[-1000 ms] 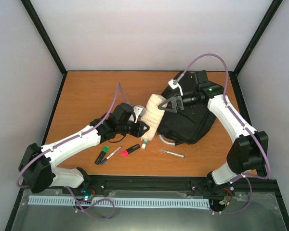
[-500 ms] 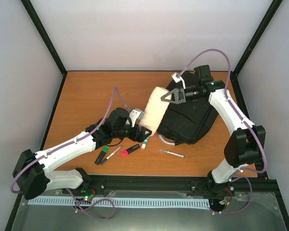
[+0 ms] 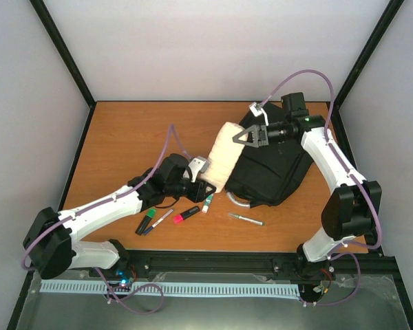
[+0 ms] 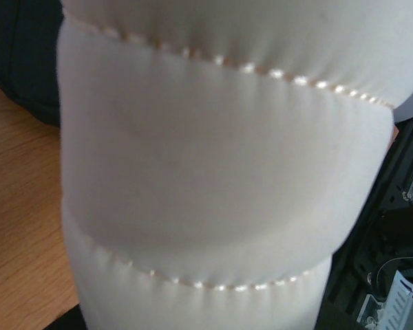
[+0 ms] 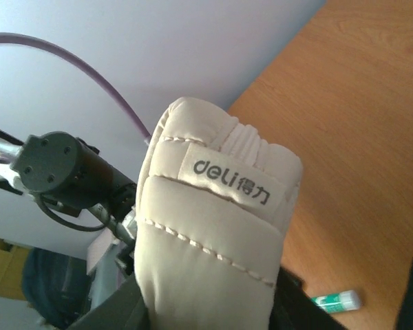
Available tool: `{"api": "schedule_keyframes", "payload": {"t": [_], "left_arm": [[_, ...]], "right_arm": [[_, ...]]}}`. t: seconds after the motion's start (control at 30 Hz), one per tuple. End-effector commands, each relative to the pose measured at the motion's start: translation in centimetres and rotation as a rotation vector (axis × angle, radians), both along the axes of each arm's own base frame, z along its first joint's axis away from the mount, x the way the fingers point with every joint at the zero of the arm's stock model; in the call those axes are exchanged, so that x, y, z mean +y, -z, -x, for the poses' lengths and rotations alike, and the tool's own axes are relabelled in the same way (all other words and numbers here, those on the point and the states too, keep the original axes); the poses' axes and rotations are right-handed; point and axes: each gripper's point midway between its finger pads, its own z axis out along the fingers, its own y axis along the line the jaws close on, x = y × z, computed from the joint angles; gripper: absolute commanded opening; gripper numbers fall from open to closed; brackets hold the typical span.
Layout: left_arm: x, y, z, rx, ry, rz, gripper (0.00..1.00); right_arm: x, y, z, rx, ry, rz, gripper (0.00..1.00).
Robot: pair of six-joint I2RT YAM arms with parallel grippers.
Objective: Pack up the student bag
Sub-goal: Place the stationery in the student bag.
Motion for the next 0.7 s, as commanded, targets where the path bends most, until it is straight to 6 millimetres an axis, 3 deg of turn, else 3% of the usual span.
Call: {"api": "schedule_keyframes", "payload": {"t": [0.0,0.1,0.27,0.43,0.5,0.67], "left_arm": [[-0.9,-3.5,0.2,-0.107,0.049,0.078,0.37],[-0.3,-2.8,0.3,-0.078,0.023,0.047,0.3],[1.5,-0.1,0.5,0.019,-0.06,-0.046,0.2],[4.0,2.0,1.2,0.103,-0.164,-0.13,0.13],[5.1,2.9,1.7,0.148,-0.206,-0.17,0.1],[7.2,5.2,3.8,0.28,-0.243,-0.267,0.07]], "right_arm": [[-1.1,-0.3,-0.3,-0.093,0.055,0.062,0.4],[-3.1,-0.4,-0.6,-0.23,0.126,0.15,0.59],[-6.0,1.1,0.5,-0.426,0.189,0.347,0.66],[-8.7,6.1,2.0,-0.512,0.204,0.564,0.65],[-9.4,9.0,3.1,-0.502,0.18,0.629,0.63],[-9.4,13.4,4.9,-0.547,0.117,0.784,0.61]]}}
